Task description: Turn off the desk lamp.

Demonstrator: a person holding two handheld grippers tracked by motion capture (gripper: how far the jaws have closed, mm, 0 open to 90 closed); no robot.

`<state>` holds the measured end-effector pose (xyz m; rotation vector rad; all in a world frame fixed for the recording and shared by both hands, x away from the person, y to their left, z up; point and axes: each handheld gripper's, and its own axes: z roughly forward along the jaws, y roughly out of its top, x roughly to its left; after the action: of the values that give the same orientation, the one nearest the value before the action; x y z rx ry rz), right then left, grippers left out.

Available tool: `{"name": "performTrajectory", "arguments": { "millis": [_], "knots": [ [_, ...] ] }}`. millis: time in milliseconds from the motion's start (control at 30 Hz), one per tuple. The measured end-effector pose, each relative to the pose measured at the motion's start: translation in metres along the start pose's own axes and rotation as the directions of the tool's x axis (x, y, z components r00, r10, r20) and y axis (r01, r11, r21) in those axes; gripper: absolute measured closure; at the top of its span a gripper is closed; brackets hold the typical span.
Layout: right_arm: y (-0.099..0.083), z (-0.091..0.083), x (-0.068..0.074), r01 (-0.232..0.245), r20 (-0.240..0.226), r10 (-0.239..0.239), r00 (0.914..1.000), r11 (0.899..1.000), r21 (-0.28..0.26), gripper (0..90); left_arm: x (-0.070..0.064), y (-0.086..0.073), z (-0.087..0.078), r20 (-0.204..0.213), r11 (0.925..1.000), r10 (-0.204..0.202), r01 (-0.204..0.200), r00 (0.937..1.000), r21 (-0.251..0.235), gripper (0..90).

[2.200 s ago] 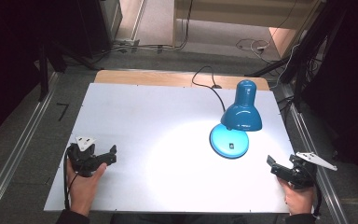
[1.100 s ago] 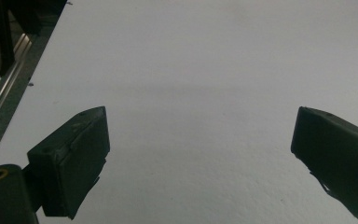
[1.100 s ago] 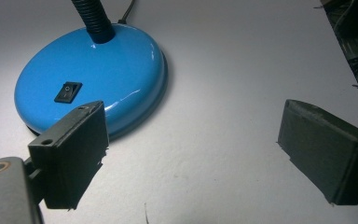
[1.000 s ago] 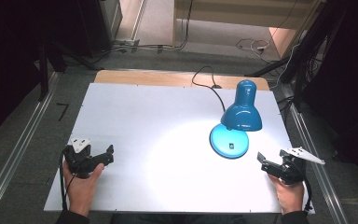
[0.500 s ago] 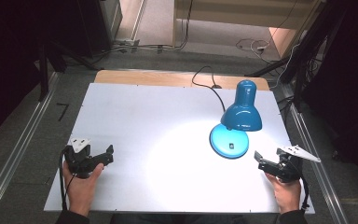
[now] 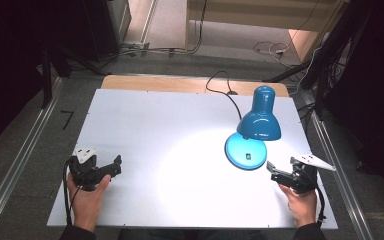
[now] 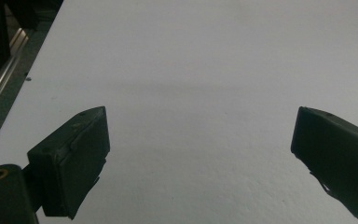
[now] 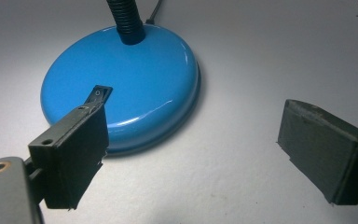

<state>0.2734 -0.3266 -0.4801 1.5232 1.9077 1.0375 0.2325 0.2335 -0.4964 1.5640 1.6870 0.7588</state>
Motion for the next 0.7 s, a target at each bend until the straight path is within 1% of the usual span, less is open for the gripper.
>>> {"name": "performTrajectory", "arguments": {
  "millis": [167, 433, 533, 700],
  "knots": [
    [0.0005, 0.0024, 0.0040, 0.010, -0.007, -0.010, 0.9999, 1.000, 0.002, 7.2, 0.0003, 0.0001, -0.0001, 0.003, 1.0000, -0.002, 0.002, 1.0000, -0.001, 5.0],
    [0.0012, 0.0043, 0.0077, -0.001, -0.024, 0.000, 0.9997, 1.000, -0.008, 7.2, 0.0000, 0.0000, 0.0001, 0.003, 1.0000, -0.001, 0.001, 1.0000, 0.000, 4.9],
    [0.0014, 0.0052, 0.0085, 0.008, -0.021, -0.008, 0.9997, 1.000, -0.010, 7.1, 0.0000, 0.0000, -0.0002, 0.001, 1.0000, -0.001, 0.001, 1.0000, -0.001, 5.0],
    [0.0016, 0.0066, 0.0097, 0.007, -0.028, -0.007, 0.9996, 1.000, -0.010, 7.1, -0.0002, 0.0000, -0.0003, 0.001, 1.0000, 0.003, -0.003, 1.0000, 0.001, 5.0]
  ]
}}
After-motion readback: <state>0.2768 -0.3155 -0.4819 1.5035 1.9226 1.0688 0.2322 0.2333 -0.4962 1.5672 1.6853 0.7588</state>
